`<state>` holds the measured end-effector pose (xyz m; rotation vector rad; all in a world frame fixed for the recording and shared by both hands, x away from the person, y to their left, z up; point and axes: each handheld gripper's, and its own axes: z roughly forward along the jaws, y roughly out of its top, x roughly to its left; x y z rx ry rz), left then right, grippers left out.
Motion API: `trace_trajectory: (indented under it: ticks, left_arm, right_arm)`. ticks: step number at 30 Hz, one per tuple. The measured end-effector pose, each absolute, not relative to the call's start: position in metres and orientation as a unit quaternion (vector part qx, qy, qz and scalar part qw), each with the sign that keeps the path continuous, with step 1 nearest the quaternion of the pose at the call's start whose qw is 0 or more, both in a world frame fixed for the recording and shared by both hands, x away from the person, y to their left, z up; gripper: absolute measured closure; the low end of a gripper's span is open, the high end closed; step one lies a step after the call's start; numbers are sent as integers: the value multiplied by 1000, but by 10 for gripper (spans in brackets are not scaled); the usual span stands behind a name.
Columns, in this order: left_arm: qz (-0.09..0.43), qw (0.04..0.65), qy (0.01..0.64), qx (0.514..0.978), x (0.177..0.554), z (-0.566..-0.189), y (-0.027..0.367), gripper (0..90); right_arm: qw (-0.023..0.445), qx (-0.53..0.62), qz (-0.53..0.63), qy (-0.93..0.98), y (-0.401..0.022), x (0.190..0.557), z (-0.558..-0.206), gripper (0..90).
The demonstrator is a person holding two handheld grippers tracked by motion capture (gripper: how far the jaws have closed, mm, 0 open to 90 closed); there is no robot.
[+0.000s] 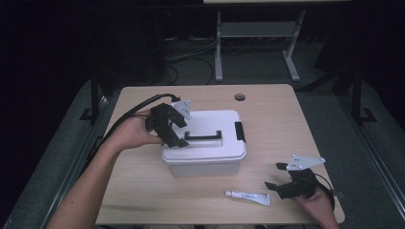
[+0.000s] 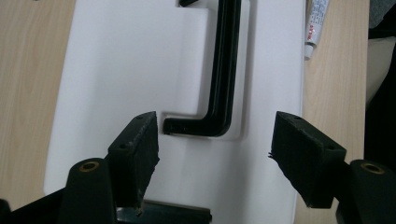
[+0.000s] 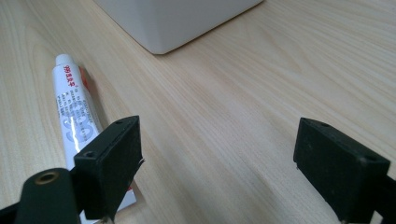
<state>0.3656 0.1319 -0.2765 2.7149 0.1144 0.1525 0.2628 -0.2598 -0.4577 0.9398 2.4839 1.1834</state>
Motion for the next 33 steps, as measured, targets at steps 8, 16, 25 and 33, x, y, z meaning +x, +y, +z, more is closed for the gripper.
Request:
trace_trajectory:
  ticks: [8,16,25,33]
  left_arm:
    - [47,207,37,976,370,-284,124,351]
    - [47,201,27,978,375,-287,111,393]
    - [46,192,16,980,378,-289,100,444]
    - [45,192,13,980,385,-282,96,494]
  right_arm:
    - [119,315,402,851,-259,263,-458,149]
    - [114,318,403,850,-257,263,-458,149]
    - [113,315,405,851,-257,263,-458,149]
    - [113,315,404,851,-257,264,-458,149]
